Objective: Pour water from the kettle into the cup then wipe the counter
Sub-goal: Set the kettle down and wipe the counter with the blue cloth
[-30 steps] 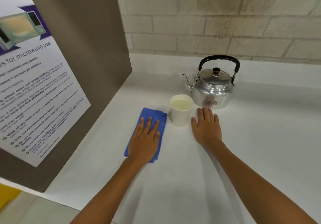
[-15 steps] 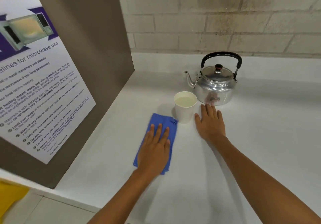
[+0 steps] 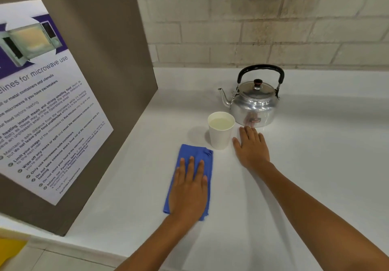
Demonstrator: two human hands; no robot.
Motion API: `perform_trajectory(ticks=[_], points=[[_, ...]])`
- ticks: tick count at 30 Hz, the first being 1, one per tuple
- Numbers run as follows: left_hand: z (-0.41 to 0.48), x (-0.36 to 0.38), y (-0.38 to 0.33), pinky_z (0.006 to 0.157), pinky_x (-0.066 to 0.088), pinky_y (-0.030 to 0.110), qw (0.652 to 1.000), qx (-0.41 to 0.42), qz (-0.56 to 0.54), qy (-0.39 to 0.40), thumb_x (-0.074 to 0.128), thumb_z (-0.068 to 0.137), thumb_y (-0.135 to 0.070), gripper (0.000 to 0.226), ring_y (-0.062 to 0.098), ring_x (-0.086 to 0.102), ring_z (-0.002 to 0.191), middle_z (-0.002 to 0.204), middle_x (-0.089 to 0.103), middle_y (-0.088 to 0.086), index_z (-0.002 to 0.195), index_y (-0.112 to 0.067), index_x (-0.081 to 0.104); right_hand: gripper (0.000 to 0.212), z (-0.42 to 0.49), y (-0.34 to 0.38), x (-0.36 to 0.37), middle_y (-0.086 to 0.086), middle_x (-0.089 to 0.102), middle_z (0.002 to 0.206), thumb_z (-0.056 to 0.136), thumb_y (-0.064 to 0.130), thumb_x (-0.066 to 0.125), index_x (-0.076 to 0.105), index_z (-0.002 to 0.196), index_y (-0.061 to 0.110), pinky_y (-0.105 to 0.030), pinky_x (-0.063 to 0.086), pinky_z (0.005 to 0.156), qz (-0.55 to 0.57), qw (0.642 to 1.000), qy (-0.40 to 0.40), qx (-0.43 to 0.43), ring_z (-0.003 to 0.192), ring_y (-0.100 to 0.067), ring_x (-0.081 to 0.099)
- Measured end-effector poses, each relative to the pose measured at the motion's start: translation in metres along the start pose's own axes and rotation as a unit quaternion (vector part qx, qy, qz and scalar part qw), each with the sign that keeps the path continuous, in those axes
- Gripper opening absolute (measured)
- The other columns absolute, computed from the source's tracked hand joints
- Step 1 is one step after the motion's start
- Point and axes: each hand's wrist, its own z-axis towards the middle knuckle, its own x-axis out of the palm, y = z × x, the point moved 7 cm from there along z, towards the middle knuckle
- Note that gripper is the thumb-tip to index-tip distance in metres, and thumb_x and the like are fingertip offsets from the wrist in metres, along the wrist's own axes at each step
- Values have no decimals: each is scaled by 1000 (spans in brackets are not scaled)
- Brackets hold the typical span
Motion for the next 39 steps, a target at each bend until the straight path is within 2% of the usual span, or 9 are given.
perform_trajectory(ticks=[6,9,12,17,20,22,27,33,39], points=[[-11,12,-59,111,-18,35,998,52,-27,38,11,98,-35,54,25,-32,134,155,-20,4,143,-21,-14,50,0,0,-8,-15,35,147,97,31,36,31,139,4,-42,22,115,76,997,-1,6,137,-28,30],[-2,3,-47,114,-12,29,986,40,-155,56,15,98,-38,52,16,-19,142,157,-10,-3,145,-25,-1,43,-11,-4,-25,-19,45,138,96,21,40,38,134,0,-41,31,110,138,989,-39,37,127,-32,41],[19,-23,-3,113,-5,24,972,19,-235,-16,21,98,-35,50,12,-5,144,158,1,-4,146,-25,10,43,-34,0,-40,-21,44,139,94,12,41,36,135,-3,-39,29,110,175,978,-82,81,128,-33,40],[54,-20,45,117,0,32,996,17,-89,6,18,99,-30,51,21,-7,145,158,-2,4,146,-18,4,47,-90,72,-26,-16,36,144,94,19,38,31,138,2,-36,23,114,142,988,-47,33,133,-31,32],[57,-5,52,117,-1,33,998,29,-39,38,13,99,-32,51,21,-7,145,158,-5,4,146,-18,-2,63,-114,120,11,-12,-3,159,98,40,24,-2,147,9,-44,-6,119,62,997,35,18,146,-30,-6],[58,-1,53,117,-2,33,999,34,-10,33,12,98,-33,52,22,-8,145,158,-6,4,145,-18,-5,66,-123,131,22,-11,-17,156,98,45,18,-16,144,11,-45,-16,114,14,999,43,14,144,-29,-17],[57,1,53,117,-1,32,999,39,-7,11,11,98,-35,52,21,-4,145,158,-1,2,146,-18,-1,56,-133,90,18,0,-9,159,99,41,17,-6,147,23,-43,-17,114,-3,1000,18,-22,145,-22,-12],[56,0,48,117,-1,35,999,43,-4,6,10,98,-35,52,23,-5,145,158,-2,3,146,-20,-1,54,-102,29,0,1,-4,160,99,39,15,-3,148,24,-48,-2,118,-39,995,8,88,146,-25,-6],[57,2,54,117,-1,34,999,44,12,8,11,97,-36,53,22,-6,145,158,-5,3,145,-21,-5,58,-150,61,8,8,5,158,91,45,1,2,147,29,-41,-14,116,-7,999,14,-28,145,-24,-5]])
